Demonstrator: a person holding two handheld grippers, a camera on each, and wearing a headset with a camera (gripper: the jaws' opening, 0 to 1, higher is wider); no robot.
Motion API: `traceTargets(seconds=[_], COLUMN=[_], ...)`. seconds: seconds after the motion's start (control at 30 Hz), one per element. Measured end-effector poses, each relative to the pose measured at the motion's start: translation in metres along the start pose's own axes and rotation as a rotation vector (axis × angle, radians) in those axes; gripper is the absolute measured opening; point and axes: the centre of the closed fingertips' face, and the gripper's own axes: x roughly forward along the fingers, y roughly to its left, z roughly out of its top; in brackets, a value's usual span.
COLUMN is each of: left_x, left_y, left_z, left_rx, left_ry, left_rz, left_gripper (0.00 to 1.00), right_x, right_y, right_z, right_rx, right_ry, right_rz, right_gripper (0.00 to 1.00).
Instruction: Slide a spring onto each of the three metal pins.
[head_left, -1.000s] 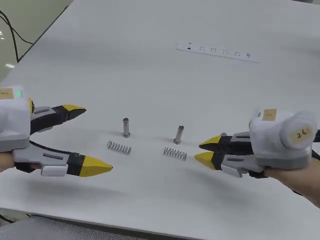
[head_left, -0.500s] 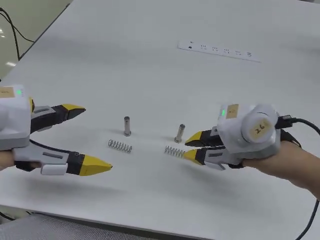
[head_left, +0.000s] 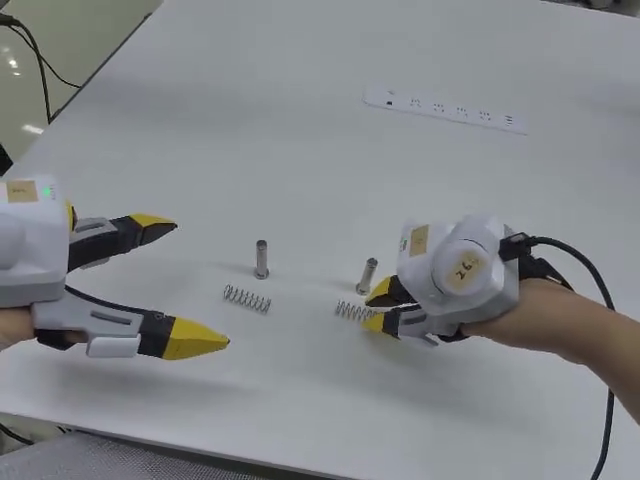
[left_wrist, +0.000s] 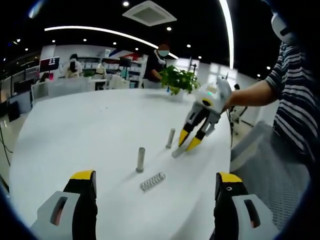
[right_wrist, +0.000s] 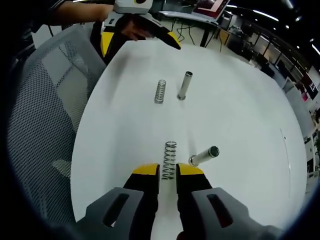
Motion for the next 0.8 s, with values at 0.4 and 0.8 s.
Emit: traceTargets(seconds=[0.4,0.8], left_x=[0.004,0.000], left_y=[-0.005,-0.008], left_z=[0.001,0.003], left_rx=[-0.002,0.005], left_ry=[-0.002,-0.004], left_rz=[-0.013,-0.010], left_gripper=[0.96,0.94], right_x=[0.003,-0.015], right_y=[0.003,0.003], right_z=[-0.005,-0.002], right_rx=[-0.088,-0.010], right_ry=[0.049,0.008], right_rz=[0.014,0.012], right_gripper=[0.07,0.07])
